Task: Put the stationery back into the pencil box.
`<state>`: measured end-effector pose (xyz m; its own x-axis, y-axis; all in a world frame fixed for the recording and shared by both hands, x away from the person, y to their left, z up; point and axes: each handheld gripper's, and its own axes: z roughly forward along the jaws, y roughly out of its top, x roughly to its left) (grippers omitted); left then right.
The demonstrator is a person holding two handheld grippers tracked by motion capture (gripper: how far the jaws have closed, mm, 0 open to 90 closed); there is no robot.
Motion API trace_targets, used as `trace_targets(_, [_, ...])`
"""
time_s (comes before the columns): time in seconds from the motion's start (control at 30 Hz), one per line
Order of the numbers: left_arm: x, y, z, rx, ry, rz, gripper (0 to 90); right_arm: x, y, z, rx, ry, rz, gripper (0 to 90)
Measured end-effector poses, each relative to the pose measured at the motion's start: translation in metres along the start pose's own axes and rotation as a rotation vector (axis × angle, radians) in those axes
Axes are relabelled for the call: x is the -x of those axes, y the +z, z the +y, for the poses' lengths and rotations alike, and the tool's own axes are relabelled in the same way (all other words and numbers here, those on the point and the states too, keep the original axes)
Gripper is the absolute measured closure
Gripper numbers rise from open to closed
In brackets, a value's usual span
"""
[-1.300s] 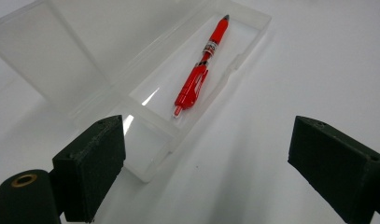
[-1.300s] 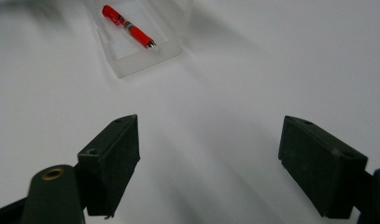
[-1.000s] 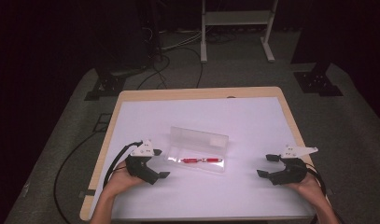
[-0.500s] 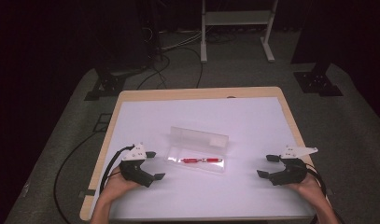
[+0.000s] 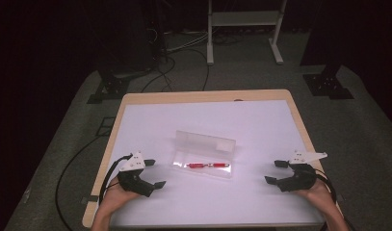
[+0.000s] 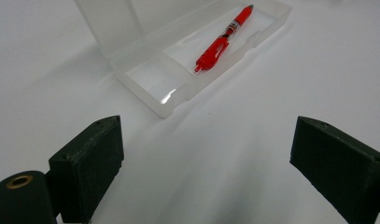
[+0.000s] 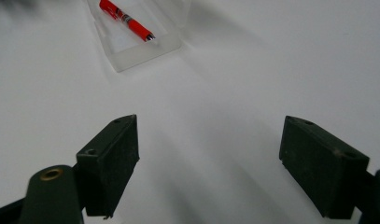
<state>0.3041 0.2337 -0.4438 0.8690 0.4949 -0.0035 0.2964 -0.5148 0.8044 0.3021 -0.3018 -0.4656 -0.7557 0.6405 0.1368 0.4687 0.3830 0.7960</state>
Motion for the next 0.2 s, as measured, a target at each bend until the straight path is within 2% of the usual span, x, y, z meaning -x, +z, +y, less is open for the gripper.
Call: trace_targets(0.2, [0.0028,-0.0088,-0.0037,0.045,-0.011,0.036,8.9,-0.0011,0.0002,-0.0017,-0.002,-0.001,-0.010,19.1])
